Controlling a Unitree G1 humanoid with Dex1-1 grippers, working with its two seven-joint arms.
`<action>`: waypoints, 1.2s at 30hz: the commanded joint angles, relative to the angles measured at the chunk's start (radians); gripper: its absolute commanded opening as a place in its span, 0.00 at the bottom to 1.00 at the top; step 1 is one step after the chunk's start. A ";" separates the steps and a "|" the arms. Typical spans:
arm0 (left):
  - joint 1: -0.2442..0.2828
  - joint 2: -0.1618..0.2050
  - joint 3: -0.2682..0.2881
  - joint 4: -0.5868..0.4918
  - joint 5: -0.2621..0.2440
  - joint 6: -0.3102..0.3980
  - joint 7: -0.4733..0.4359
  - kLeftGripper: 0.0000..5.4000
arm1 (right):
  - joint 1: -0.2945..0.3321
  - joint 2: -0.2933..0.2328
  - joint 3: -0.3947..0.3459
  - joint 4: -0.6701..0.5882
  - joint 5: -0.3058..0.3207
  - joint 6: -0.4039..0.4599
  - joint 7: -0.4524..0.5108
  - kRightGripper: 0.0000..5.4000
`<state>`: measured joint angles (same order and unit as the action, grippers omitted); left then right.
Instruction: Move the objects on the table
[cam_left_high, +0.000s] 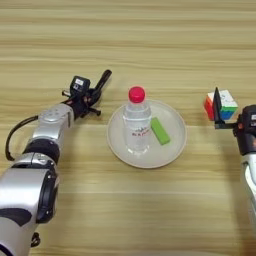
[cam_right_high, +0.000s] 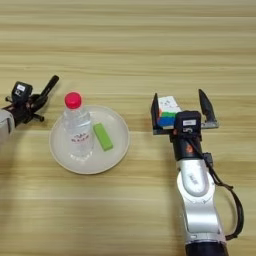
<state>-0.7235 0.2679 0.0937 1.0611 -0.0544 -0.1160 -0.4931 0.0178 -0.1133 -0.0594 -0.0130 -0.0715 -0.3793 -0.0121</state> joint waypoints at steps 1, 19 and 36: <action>0.032 0.004 -0.003 -0.136 -0.021 0.036 -0.026 0.15 | -0.008 0.001 0.000 -0.007 0.004 0.003 0.003 1.00; 0.289 0.043 -0.046 -1.066 -0.159 0.477 -0.080 0.15 | -0.009 0.001 0.001 -0.006 0.003 -0.002 0.002 1.00; 0.392 0.102 -0.058 -1.506 -0.307 0.735 -0.081 0.15 | -0.014 0.001 0.001 -0.007 0.002 -0.001 0.002 1.00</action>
<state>-0.3494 0.3431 0.0416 -0.3982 -0.3396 0.5886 -0.5710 0.0141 -0.1131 -0.0576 -0.0142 -0.0717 -0.3825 -0.0119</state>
